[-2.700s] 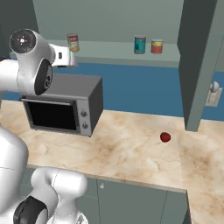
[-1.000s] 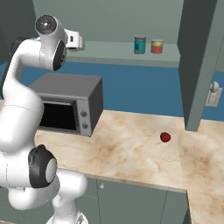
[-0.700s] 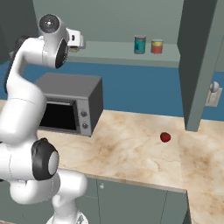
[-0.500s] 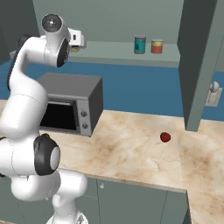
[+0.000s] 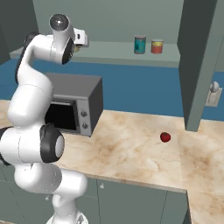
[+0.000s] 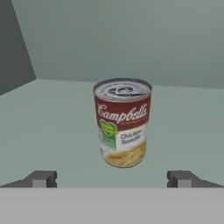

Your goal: Stack two cans on top of the other two cans in the cabinet.

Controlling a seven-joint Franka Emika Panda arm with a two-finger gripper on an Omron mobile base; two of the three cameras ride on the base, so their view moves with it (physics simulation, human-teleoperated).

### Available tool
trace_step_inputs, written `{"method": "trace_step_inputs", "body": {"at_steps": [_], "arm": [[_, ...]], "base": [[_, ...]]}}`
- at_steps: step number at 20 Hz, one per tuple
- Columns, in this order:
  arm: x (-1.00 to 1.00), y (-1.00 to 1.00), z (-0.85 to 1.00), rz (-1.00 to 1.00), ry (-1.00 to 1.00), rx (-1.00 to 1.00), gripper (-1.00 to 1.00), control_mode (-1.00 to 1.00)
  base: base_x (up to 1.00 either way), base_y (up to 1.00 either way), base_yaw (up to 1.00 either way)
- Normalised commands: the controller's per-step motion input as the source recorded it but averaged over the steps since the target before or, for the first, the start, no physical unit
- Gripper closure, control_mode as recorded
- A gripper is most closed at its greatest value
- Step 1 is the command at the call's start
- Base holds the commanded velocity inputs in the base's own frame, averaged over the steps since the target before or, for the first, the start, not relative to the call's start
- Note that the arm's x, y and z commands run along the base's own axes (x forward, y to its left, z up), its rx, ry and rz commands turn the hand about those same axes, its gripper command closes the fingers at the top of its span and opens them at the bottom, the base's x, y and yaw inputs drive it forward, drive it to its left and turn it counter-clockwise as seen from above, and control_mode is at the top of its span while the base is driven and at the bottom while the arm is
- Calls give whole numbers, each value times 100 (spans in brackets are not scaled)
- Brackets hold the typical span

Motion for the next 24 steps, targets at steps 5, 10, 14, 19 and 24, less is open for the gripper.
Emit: {"method": "trace_step_inputs", "body": {"at_steps": [5, 10, 14, 19, 24], "arm": [[36, 1, -5, 2, 1, 0, -100, -100], [35, 6, -2, 1, 2, 0, -100, -100], [22, 3, -4, 2, 2, 0, -100, -100], [14, 4, -9, 4, 0, 0, -100, -100], [13, 7, -28, 3, 0, -1, 100, -100]], "base": [[0, 0, 0], [0, 0, 0], [0, 0, 0], [0, 0, 0], [0, 0, 0]]}}
